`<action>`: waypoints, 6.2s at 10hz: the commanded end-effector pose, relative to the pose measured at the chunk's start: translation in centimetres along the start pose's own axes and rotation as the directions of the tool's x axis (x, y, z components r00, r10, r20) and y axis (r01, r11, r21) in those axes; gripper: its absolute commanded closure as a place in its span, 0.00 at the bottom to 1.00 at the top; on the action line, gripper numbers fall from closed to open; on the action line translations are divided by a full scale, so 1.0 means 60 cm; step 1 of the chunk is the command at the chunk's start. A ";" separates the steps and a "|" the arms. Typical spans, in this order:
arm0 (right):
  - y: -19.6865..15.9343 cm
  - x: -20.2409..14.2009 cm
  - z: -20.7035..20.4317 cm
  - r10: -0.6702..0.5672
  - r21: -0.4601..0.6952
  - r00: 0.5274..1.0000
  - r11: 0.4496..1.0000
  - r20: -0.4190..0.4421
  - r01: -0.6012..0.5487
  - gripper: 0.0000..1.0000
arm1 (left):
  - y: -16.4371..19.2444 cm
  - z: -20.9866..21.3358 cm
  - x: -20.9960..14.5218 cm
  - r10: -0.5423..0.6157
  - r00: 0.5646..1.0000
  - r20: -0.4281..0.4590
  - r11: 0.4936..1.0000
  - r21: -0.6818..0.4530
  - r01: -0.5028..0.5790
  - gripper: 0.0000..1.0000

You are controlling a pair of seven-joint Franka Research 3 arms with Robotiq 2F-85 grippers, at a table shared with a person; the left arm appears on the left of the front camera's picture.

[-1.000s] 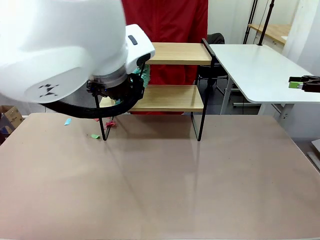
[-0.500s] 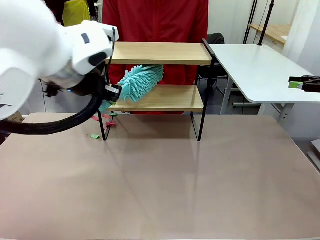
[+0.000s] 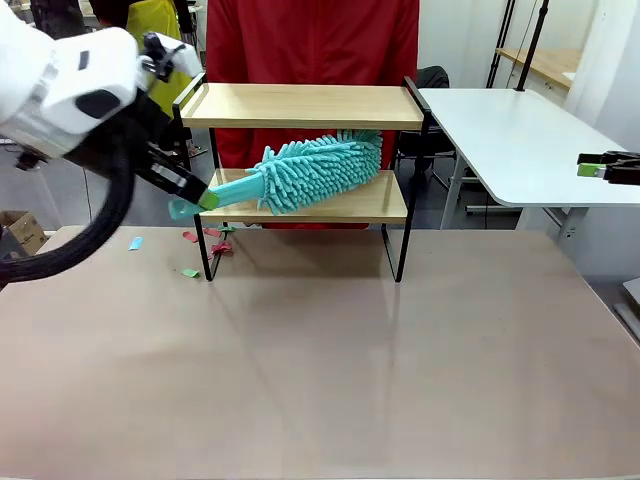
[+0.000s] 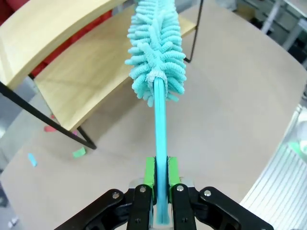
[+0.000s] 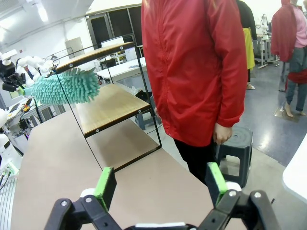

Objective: Clean the shelf.
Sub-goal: Clean the specific section of the Shelf indicated by the human with the Duster, then hand the Duster back to the human.

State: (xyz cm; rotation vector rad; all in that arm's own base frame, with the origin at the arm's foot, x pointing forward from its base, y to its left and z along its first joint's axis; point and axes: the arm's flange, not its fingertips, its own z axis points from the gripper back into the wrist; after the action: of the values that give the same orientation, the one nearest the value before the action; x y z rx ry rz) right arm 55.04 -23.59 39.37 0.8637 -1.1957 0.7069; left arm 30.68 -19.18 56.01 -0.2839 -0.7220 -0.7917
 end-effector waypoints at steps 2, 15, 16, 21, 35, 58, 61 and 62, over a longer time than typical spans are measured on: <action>0.001 0.005 -0.002 0.005 0.002 1.000 1.000 -0.001 -0.005 0.00 | 0.051 0.022 -0.055 -0.109 0.993 0.046 0.973 -0.200 0.116 0.87; 0.001 0.005 -0.002 0.005 0.002 1.000 1.000 -0.001 -0.005 0.00 | 0.105 0.277 -0.025 -0.638 0.644 -0.423 0.770 -0.320 0.552 0.87; 0.001 0.005 -0.002 0.005 0.002 1.000 1.000 -0.001 -0.005 0.00 | 0.104 0.285 -0.011 -0.662 0.594 -0.457 0.748 -0.351 0.563 0.87; 0.001 0.005 -0.002 0.005 0.002 1.000 1.000 -0.001 -0.005 0.00 | 0.099 0.279 0.020 -0.668 0.438 -0.601 0.710 -0.339 0.618 0.87; 0.000 0.000 0.000 0.000 0.000 1.000 1.000 0.000 0.000 0.00 | 0.094 0.269 0.010 -0.691 0.454 -0.562 0.710 -0.410 0.573 0.87; 0.396 0.142 -0.282 -0.068 0.558 0.958 0.823 0.278 -0.103 0.00 | 0.089 0.064 -0.099 -0.418 0.863 0.285 0.784 -0.368 0.501 0.87; 0.427 0.119 -0.259 0.005 0.564 0.955 0.806 0.298 -0.181 0.00 | 0.089 0.064 -0.099 -0.418 0.863 0.285 0.784 -0.368 0.501 0.87; 0.436 0.118 -0.249 0.004 0.581 0.959 0.795 0.283 -0.175 0.00 | 0.089 0.064 -0.099 -0.418 0.863 0.285 0.784 -0.368 0.501 0.87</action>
State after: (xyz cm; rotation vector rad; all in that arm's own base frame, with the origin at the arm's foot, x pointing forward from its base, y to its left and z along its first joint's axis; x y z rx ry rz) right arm 43.66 3.18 49.22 1.4874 -1.2666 1.0656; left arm 29.90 -10.23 54.64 -0.5740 -0.7775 -1.4311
